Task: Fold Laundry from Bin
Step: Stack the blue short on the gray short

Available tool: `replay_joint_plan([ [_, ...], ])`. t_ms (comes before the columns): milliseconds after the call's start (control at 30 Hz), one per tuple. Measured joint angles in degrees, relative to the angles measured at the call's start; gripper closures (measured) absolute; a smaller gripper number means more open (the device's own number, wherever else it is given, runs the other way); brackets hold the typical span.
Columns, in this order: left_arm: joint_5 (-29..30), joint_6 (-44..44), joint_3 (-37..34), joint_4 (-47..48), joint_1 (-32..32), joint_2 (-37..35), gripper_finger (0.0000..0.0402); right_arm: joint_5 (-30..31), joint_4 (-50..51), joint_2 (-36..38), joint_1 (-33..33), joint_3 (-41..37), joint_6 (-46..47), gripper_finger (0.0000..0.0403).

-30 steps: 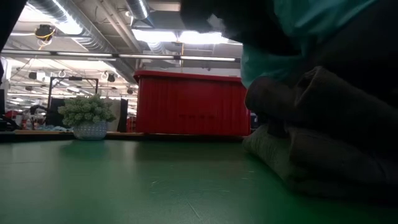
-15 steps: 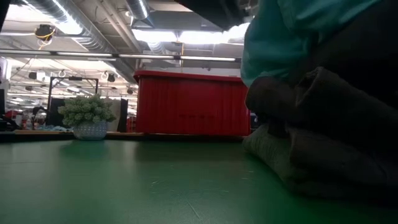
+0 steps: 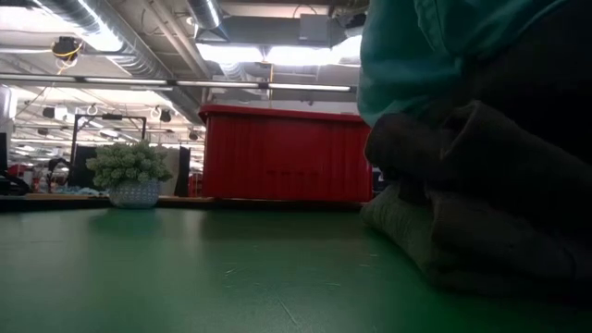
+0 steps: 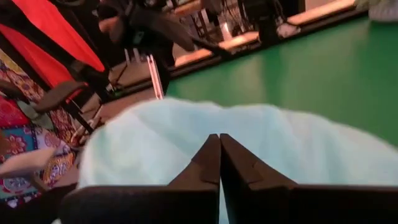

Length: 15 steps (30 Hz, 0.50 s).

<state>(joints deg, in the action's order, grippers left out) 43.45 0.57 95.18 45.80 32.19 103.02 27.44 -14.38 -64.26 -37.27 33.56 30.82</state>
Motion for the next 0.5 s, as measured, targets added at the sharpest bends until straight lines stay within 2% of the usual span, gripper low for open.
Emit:
replay_joint_plan([
  [100,3.86,2.75,-2.95,-2.69,1.58,0.00,0.0199,-1.94,-3.71,-5.05,0.90,0.00,0.51,0.0403],
  [233,6.32,4.35,-9.81,-10.72,3.27,-1.06,0.0207,-8.59,-9.20,-12.85,2.26,0.00,1.00,0.0403],
  [367,4.87,4.31,-21.79,-26.95,3.82,-7.31,0.0227,-12.98,-8.94,-19.51,3.33,0.14,3.08,0.0403],
  [500,-0.02,5.02,-36.65,-45.97,3.37,-14.89,0.0259,-14.22,-7.02,-24.08,4.02,0.37,3.85,0.0403],
])
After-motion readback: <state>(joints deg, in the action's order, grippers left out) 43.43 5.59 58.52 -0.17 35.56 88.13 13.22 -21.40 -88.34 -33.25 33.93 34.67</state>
